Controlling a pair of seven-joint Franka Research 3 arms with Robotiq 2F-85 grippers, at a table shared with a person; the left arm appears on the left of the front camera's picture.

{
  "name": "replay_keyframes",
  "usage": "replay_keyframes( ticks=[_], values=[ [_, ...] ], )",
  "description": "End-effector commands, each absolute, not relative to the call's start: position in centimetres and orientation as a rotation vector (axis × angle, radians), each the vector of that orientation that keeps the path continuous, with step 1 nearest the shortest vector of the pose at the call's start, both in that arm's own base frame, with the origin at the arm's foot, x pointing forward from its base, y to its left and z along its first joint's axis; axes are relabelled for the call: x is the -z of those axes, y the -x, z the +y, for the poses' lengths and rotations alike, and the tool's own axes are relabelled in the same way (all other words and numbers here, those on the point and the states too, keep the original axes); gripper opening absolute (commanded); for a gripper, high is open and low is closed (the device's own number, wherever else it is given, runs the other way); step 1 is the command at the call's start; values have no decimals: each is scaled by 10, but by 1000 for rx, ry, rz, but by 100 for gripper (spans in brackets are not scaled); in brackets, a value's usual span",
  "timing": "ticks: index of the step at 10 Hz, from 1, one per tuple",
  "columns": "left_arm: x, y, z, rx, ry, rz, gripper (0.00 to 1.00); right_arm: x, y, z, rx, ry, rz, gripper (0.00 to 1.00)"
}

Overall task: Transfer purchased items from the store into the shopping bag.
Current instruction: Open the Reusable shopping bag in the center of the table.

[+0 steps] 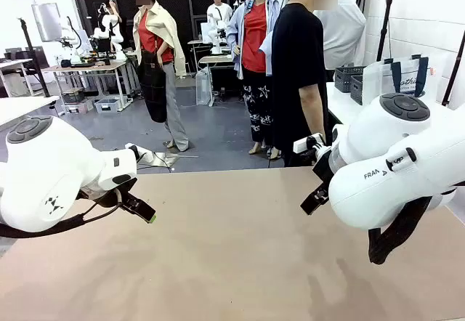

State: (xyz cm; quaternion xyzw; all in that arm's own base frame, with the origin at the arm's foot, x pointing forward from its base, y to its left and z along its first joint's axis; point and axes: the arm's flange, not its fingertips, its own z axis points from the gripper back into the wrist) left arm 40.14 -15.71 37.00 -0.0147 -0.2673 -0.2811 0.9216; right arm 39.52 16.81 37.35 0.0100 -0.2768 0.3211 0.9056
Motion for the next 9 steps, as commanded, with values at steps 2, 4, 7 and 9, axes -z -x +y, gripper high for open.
replay_keyframes(
  ticks=[2,4,7,9],
  values=[
    [-370,-401,-157,578,30,-549,100,-374,-395,168,-663,-21,-572,100],
    [-370,-401,-157,578,30,-549,100,-374,-395,168,-663,-21,-572,100],
    [-370,-401,-157,578,30,-549,100,-374,-395,168,-663,-21,-572,100],
    [-370,-401,-157,578,30,-549,100,-374,-395,168,-663,-21,-572,100]
  ],
)
